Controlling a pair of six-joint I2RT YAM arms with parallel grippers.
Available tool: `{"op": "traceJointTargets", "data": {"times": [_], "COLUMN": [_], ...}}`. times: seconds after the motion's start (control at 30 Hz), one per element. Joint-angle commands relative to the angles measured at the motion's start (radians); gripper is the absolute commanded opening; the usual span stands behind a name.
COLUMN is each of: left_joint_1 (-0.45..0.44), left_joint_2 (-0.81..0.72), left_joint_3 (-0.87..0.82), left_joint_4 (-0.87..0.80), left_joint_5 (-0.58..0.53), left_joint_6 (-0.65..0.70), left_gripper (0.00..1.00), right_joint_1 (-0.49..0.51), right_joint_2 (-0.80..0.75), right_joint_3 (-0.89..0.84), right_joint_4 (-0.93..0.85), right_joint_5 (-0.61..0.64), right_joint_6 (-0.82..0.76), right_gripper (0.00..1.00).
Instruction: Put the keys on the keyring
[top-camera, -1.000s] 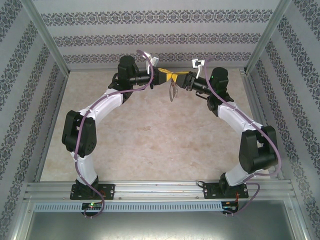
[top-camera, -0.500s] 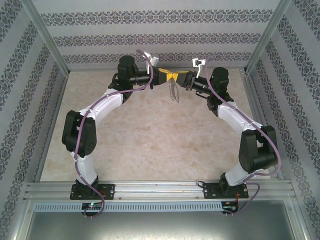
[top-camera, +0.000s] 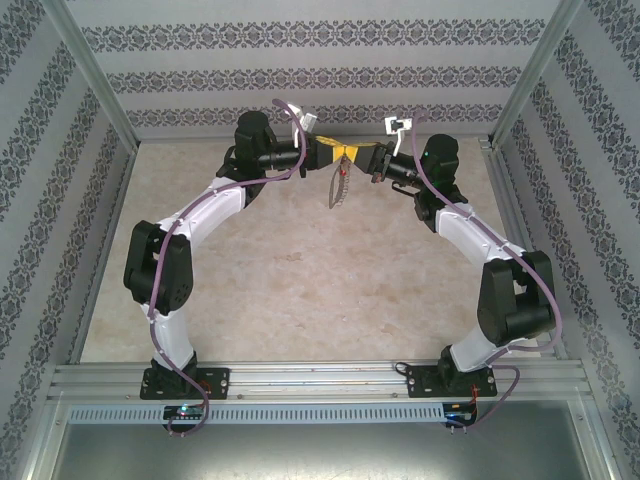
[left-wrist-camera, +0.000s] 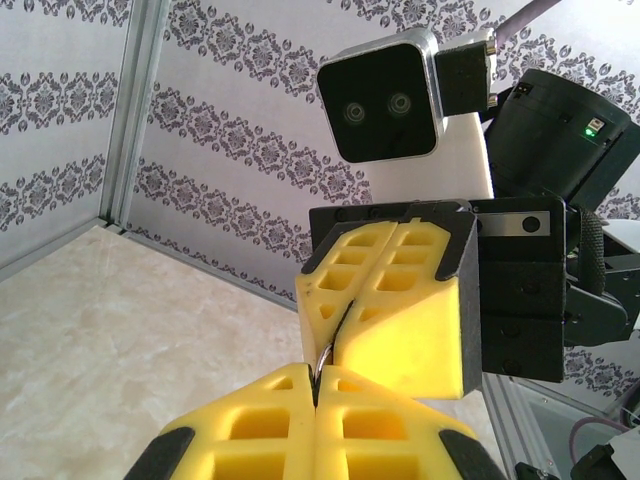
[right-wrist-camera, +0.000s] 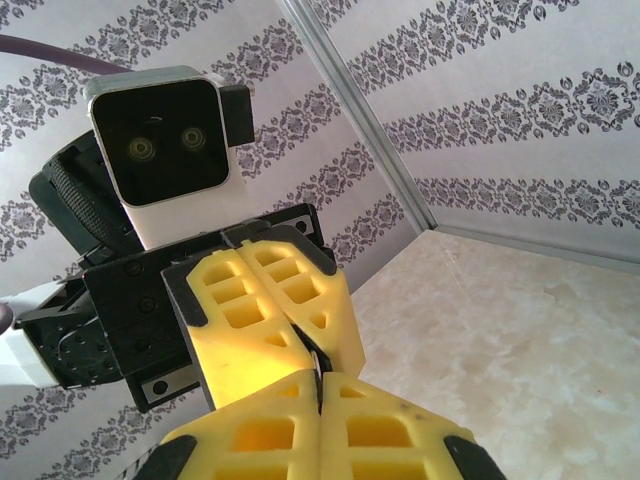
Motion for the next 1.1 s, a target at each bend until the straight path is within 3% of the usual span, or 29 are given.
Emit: {"op": "traceJointTargets", "data": {"times": [0.0, 0.17, 0.37, 0.57, 0.77, 1.07], "left_joint_1": [-0.009, 0.011, 0.039, 0.043, 0.043, 0.042], "left_joint_2": [-0.055, -0.083, -0.093, -0.086, -0.08, -0.068], "left_joint_3": [0.01, 0.015, 0.029, 0.078, 0.112, 0.163], "left_joint_4": [-0.027, -0.105, -0.167, -0.306, -0.399, -0.564], "left_joint_5": [0.014, -0.002, 0.01, 0.017, 0.035, 0.073], "left_joint_6": [0.074, 0.144, 0.181, 0.269, 0.331, 0.434], "left_gripper": [0.11, 0.41, 0.59, 0.65, 0.67, 0.69], "right_joint_1": [0.001, -0.012, -0.027, -0.019, 0.053, 0.113], "right_joint_2": [-0.037, -0.077, -0.111, -0.138, -0.139, -0.11], "right_joint_3": [0.031, 0.039, 0.076, 0.137, 0.284, 0.39], "right_joint_4": [-0.055, -0.156, -0.289, -0.502, -0.874, -1.08], "right_joint_5": [0.044, 0.066, 0.051, 0.065, 0.228, 0.366], "right_joint_6": [-0.073, -0.159, -0.27, -0.441, -0.733, -0.907], "right_gripper": [0.0, 0.0, 0.0, 0.0, 0.0, 0.0]}}
